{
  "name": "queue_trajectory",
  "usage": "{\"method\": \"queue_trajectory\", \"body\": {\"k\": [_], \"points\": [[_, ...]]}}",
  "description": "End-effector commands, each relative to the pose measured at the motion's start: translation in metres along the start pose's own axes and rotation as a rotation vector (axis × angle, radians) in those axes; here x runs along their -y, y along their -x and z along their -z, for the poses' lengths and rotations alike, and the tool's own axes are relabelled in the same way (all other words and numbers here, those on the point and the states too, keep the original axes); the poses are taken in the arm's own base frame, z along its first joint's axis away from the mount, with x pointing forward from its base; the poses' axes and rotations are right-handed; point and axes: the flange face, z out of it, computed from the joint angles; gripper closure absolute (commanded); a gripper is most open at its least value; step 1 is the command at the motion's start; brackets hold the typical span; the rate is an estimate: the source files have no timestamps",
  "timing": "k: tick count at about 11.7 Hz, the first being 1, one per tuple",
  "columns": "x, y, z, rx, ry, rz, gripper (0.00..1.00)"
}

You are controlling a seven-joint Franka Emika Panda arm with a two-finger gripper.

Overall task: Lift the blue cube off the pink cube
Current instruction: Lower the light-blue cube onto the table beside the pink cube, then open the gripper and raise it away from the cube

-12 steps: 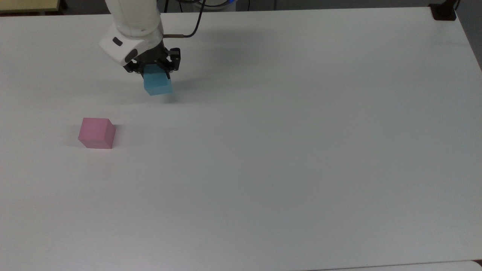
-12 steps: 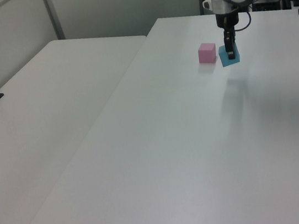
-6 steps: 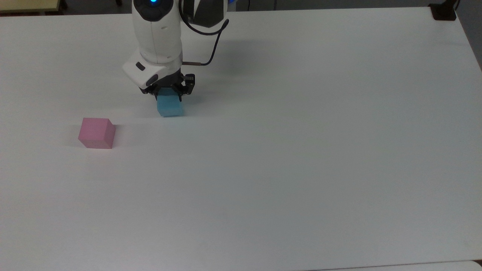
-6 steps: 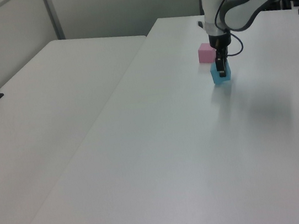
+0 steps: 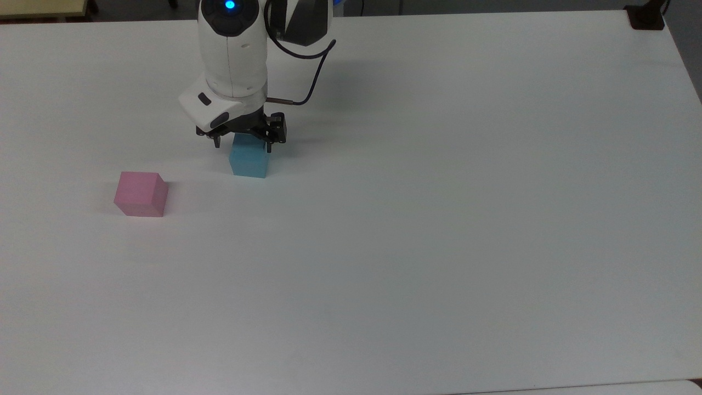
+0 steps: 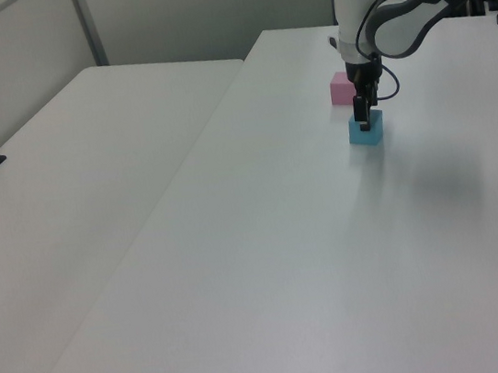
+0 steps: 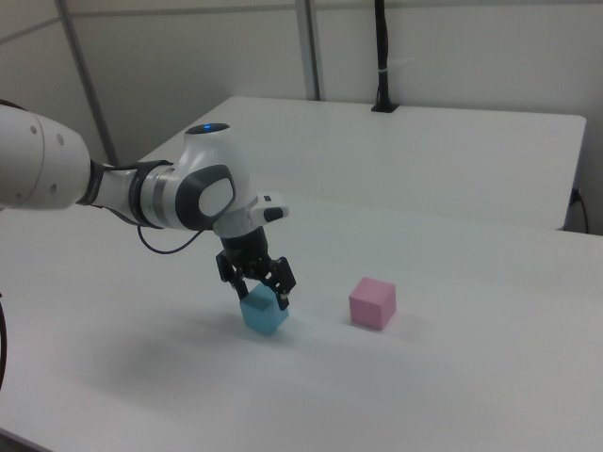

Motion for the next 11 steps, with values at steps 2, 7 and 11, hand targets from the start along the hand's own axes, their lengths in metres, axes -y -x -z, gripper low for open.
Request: {"method": "queue_trajectory", "body": {"k": [2,7,11], "points": [[-0.015,0.010,0.078,-0.033,0.003,-0.067,0.00],[-0.054,0.038,0.241,-0.028,-0.088,-0.166,0.00],[-0.060,0.060,0.281,-0.032,-0.095,-0.154,0.00]]}}
